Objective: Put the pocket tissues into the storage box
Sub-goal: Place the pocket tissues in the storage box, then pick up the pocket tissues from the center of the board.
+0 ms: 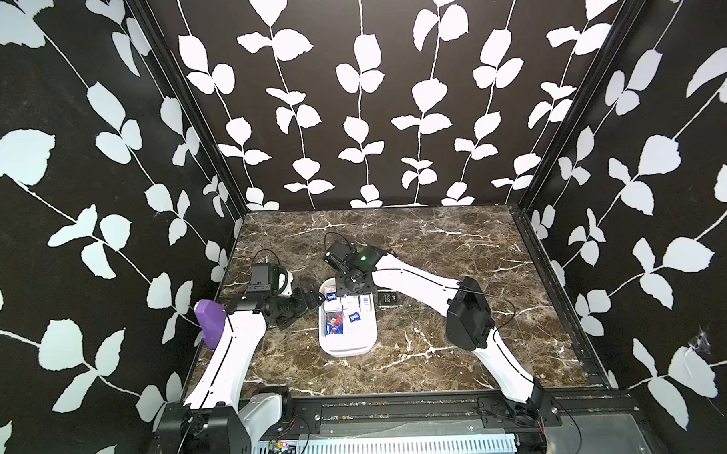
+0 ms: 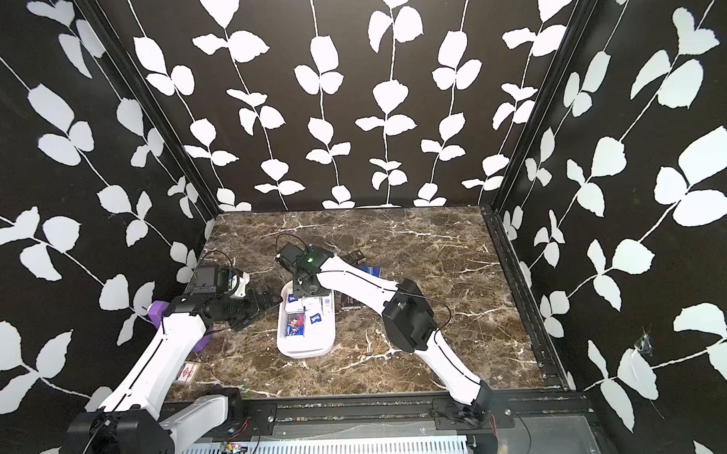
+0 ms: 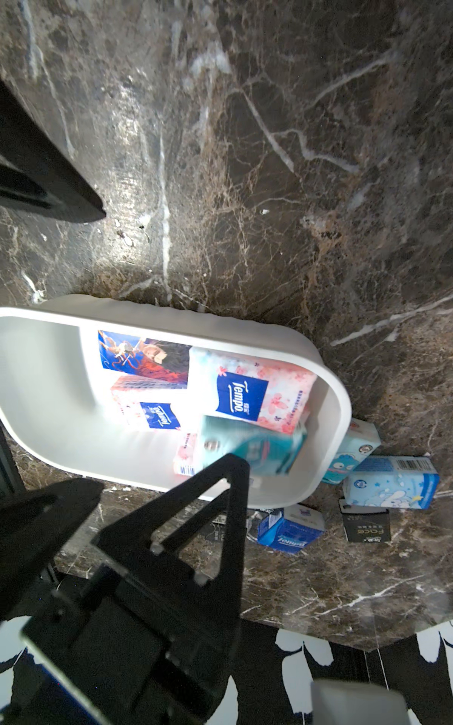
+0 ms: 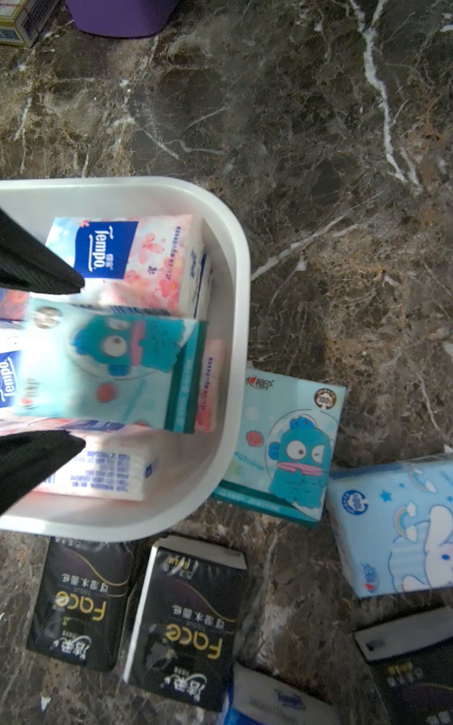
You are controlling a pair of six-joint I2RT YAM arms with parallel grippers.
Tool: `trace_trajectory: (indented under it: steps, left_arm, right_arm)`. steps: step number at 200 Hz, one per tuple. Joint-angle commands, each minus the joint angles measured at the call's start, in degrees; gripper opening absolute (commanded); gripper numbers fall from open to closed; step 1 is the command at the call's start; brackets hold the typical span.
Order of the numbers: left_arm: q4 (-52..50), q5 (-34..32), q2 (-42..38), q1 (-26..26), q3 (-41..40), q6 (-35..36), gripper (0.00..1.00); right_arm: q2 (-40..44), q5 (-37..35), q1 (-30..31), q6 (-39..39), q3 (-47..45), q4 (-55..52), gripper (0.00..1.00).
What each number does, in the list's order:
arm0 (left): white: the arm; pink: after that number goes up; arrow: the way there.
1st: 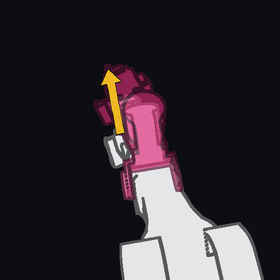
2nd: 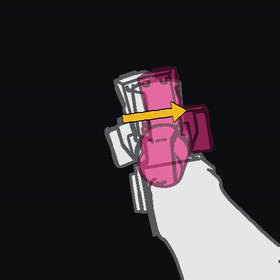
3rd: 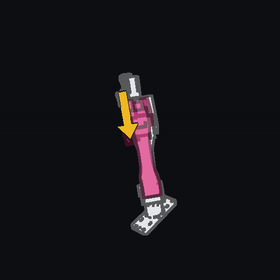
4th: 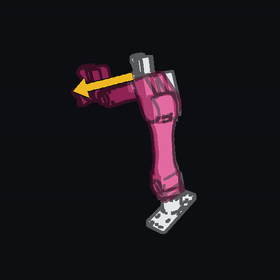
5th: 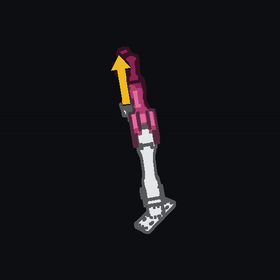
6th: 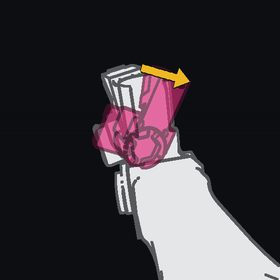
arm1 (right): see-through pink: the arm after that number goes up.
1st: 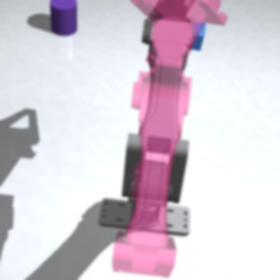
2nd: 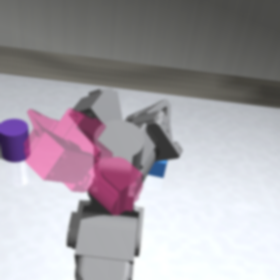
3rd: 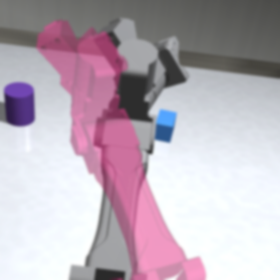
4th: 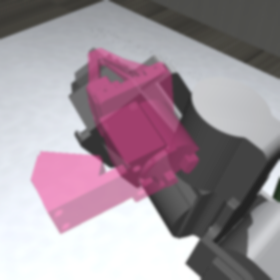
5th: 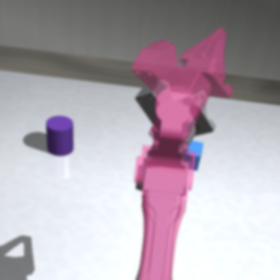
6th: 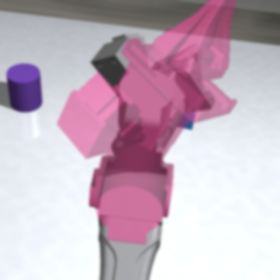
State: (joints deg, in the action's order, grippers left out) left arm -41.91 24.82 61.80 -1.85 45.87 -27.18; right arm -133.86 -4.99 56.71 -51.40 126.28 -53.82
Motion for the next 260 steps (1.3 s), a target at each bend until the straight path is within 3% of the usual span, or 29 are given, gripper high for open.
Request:
trace_trajectory:
  steps: [1, 32, 74, 128, 189, 218, 260]
  left_arm:
    - [-0.98, 0.23, -0.89, -0.15, -0.48, 0.69, 0.99]
    - [-1.08, 0.57, -0.22, -0.14, 0.19, 0.64, 0.99]
    - [-1.14, 3.34, 1.94, -0.13, 1.73, 1.36, 0.99]
    - [-1.51, 4.51, 5.66, -0.18, 3.94, 1.6, 0.99]
    - [-1.37, 4.89, 6.92, -0.12, 4.05, 1.21, 0.99]
    - [-2.03, 4.21, 5.87, -0.18, 3.55, 1.43, 0.99]
    - [-2.43, 3.57, 4.66, -0.16, 3.28, 1.69, 0.99]
  right_arm:
    - [2.19, -1.07, -0.01, 2.01, 2.21, 0.38, 0.6]
    - [9.0, -3.89, -0.56, 4.72, -2.24, 2.35, 0.63]
    - [22.31, -3.08, -5.42, 8.96, -20.43, 10.33, 0.67]
    - [30.39, 4.66, -16.13, 15.0, -39.22, 13.65, 0.7]
    - [20.66, 0.7, -17.94, 29.18, -34.67, 2.29, 0.79]
    - [16.96, -2.99, -18.34, 30.35, -31.8, -0.08, 0.8]
    - [15.42, -2.39, -20.15, 29.2, -31.72, -0.14, 0.81]
